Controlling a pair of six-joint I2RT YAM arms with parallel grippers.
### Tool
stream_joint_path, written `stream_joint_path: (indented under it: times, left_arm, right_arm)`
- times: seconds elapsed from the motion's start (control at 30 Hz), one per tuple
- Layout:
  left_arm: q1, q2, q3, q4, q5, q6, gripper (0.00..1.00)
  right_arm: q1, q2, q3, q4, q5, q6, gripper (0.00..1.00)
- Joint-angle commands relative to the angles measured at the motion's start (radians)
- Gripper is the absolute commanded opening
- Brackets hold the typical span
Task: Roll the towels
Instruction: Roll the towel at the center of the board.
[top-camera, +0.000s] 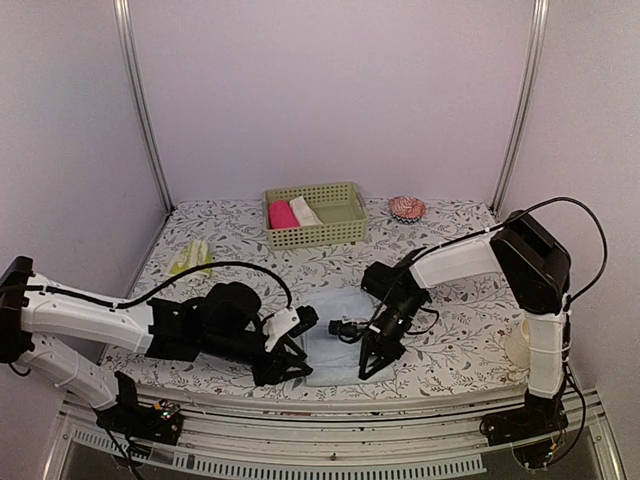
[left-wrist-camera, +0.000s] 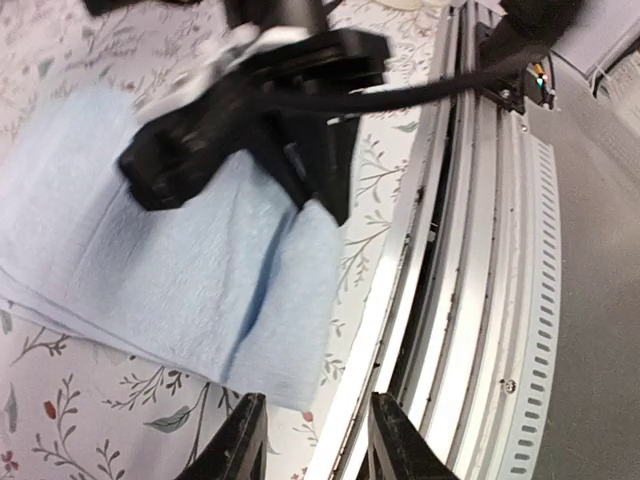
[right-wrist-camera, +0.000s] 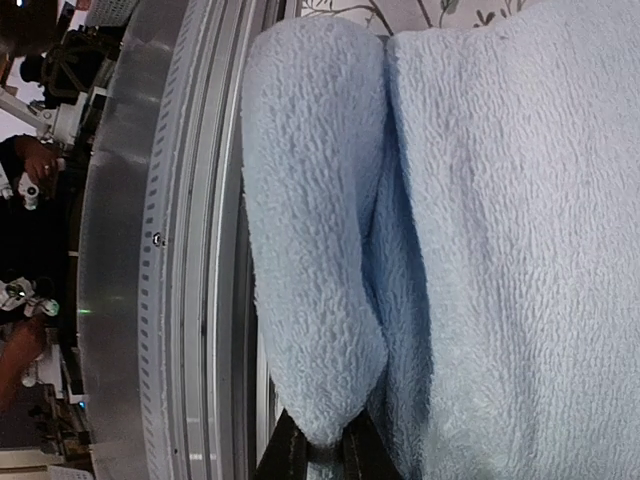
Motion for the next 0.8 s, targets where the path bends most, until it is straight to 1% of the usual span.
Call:
stream_joint_path:
  times: [0.0,0.1,0.23,0.33,0.4,0.47,0.57,0.77]
  left_arm:
    - [-0.078,-0.099,-0.052,0.124,-0.216,0.108,0.35]
    - [-0.110,-0.056,-0.029,0.120,-0.235,0.185,0.37]
    - [-0.149,0.091,0.104,0.049,-0.283,0.272,0.40]
    - [-0.174,0.190,0.180,0.016,-0.291,0.347,0.41]
    - [-0.174,0.248,0.213,0.013,-0.287,0.379,0.41]
    - [-0.174,0.311,0.244,0.001,-0.311,0.410,0.41]
    - [-0.173,0.386,0.294,-0.038,-0.313,0.429,0.39]
    - [-0.174,0.446,0.315,-0.037,-0.282,0.428,0.34]
  right_arm:
    - [-0.046,0.161,0.118,-0.231,-0.093,-0.031,0.08]
    - [-0.063,0.226,0.179,-0.271,-0.082,-0.039,0.08]
    - [-0.077,0.286,0.242,-0.300,-0.085,-0.017,0.08]
    - [-0.078,0.298,0.250,-0.295,-0.089,-0.015,0.08]
    - [-0.078,0.341,0.258,-0.300,-0.091,-0.010,0.08]
    - [-0.078,0.346,0.261,-0.300,-0.096,-0.011,0.08]
    - [-0.077,0.347,0.260,-0.301,-0.104,-0.012,0.08]
    - [-0.077,0.350,0.254,-0.302,-0.112,-0.023,0.08]
